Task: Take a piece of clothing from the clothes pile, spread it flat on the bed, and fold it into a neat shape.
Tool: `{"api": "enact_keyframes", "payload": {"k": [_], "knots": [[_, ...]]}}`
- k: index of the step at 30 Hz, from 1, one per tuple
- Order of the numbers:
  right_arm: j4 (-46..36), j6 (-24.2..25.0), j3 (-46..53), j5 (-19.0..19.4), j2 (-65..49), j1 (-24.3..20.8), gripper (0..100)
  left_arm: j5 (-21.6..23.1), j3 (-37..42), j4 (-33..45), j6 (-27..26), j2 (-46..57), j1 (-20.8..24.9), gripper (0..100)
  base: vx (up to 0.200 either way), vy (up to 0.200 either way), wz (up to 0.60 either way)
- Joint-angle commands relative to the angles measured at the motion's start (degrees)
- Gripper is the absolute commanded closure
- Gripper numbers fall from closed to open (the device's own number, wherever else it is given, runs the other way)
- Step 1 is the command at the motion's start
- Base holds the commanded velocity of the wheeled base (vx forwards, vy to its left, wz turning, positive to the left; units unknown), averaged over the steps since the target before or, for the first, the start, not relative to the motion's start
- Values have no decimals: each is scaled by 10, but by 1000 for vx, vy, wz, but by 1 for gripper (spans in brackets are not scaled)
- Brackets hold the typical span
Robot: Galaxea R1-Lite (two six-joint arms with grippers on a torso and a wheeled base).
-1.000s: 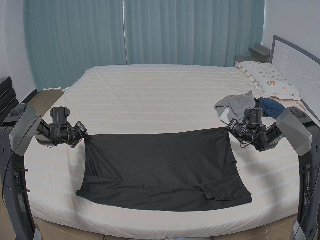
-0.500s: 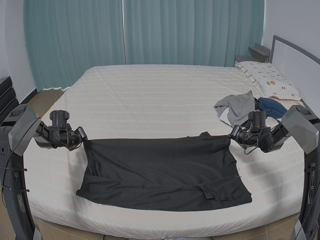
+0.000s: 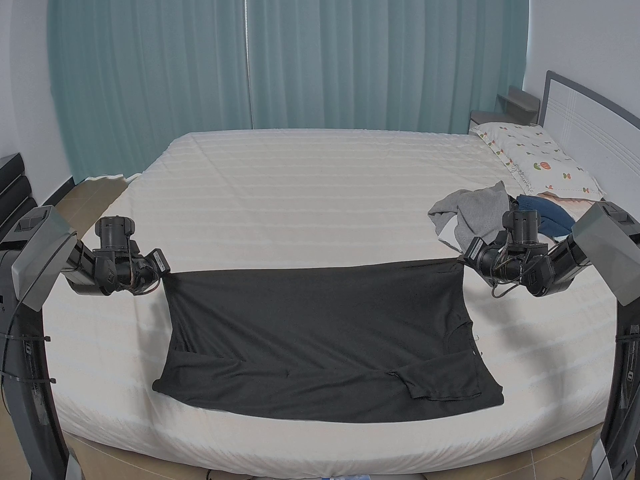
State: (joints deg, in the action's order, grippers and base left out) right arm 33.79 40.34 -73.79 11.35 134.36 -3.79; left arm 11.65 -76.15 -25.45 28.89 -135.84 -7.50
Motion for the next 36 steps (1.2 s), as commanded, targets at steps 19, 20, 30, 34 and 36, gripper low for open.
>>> {"api": "enact_keyframes", "payload": {"k": [19, 20, 30, 34, 36], "knots": [[-28, -7, 39, 24, -28, 12, 100, 6, 65, -13, -2, 26, 8, 100, 0, 0, 0], [-37, -10, 51, 31, -37, 13, 100, 6, 77, -13, -4, 32, 8, 100, 0, 0, 0], [-47, -75, 186, 34, -94, 19, 100, 7, 208, -16, -138, 80, 8, 100, 0, 0, 0], [-40, -121, 243, 32, -100, 11, 100, 5, 250, -16, -174, 92, 9, 100, 0, 0, 0], [-35, -128, 256, 30, -98, 5, 100, 5, 263, -17, -181, 92, 8, 100, 0, 0, 0]]}}
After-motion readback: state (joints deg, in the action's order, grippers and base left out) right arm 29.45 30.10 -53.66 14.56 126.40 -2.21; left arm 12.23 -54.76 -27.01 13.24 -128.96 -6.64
